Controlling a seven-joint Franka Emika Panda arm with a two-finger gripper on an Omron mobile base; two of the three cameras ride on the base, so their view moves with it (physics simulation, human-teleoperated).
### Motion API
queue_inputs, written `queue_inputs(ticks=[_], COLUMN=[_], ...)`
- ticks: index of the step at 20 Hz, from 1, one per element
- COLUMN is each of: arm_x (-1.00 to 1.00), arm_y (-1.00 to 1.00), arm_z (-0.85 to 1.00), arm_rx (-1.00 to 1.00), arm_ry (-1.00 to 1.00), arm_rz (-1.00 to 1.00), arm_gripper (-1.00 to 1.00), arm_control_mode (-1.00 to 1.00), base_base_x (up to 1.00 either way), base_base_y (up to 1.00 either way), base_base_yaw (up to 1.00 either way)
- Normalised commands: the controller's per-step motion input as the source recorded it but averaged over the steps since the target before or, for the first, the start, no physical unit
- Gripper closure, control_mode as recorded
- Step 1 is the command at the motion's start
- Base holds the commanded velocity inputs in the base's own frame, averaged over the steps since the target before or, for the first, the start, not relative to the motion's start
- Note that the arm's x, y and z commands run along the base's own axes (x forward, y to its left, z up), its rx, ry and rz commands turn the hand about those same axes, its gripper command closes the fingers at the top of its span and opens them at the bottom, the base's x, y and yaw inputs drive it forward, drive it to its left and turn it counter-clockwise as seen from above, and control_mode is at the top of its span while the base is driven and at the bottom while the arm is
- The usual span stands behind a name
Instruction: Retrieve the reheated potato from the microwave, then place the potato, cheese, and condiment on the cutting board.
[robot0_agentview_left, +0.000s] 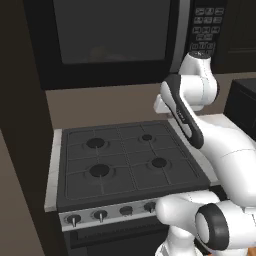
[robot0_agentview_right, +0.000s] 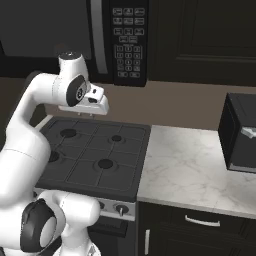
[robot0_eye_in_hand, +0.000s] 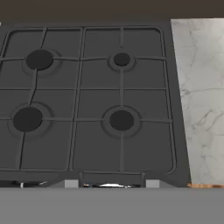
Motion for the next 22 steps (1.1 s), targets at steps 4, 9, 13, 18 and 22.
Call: queue_inputs(ticks=[4, 9, 13, 18, 22], arm_x=[-0.27, -0.68, -0.37, -0.02, 0.0], arm_y=[0.0, 0.0, -0.02, -0.16, -0.14], arm_z=[0.0, 0.1, 0.53, 0.74, 0.75], arm_rx=[0.0, -0.04, 0.0, 0.02, 0.07], arm_ry=[-0.1, -0.47, -0.37, -0.14, 0.0], arm_rz=[0.0, -0.01, -0.08, -0.05, -0.01], arm_gripper=[-1.0, -1.0, -1.0, -1.0, -1.0], arm_control_mode=[-1.0, -1.0, -1.0, -1.0, -1.0], base_base_x=[0.0, 0.0, 0.0, 0.0, 0.0], base_base_y=[0.0, 0.0, 0.0, 0.0, 0.0], base_base_yaw=[0.0, 0.0, 0.0, 0.0, 0.0])
